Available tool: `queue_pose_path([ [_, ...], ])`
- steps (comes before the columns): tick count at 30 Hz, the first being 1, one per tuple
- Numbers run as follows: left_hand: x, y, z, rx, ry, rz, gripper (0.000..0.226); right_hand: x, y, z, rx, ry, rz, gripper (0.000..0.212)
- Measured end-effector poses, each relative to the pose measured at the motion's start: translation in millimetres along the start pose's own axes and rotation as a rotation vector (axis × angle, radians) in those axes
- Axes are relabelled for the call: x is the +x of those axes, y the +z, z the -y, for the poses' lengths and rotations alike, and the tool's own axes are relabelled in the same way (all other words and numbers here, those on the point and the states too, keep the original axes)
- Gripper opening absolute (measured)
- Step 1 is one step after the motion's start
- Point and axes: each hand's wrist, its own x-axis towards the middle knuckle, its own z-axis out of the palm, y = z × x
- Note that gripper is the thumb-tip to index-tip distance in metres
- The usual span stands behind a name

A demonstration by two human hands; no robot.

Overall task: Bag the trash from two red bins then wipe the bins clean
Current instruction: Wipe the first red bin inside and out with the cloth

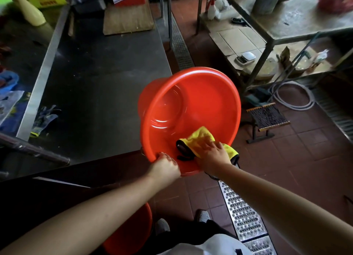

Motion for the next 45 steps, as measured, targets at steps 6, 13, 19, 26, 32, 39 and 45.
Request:
queue_pose_path([
  [6, -4, -9, 4, -0.024, -0.013, 0.071, 0.028, -9, -1, 41, 0.169, 0.023, 0.0, 0.065],
  [13, 1, 4, -3, -0.078, -0.151, -0.08, 0.044, 53, 0, 44, 0.116, -0.018, 0.035, 0.062],
  [19, -4, -1, 4, -0.023, -0.089, -0.066, 0.036, 135, 18, 54, 0.138, 0.035, 0.051, 0.062],
  [26, 2, 20, 0, 0.056, -0.07, 0.006, 0.032, 176, 32, 69, 0.15, 0.003, 0.054, 0.051],
  [32, -4, 25, 1, 0.088, 0.026, -0.003, 0.028, 93, 26, 57, 0.194, -0.087, 0.088, 0.06],
  [39, -6, 14, 14, 0.099, 0.021, -0.01, 0.03, 7, 12, 41, 0.156, -0.191, 0.054, 0.061],
  [45, -16, 11, 42, 0.089, 0.068, -0.029, 0.015, -7, -8, 25, -0.042, -0.357, 0.067, 0.099],
])
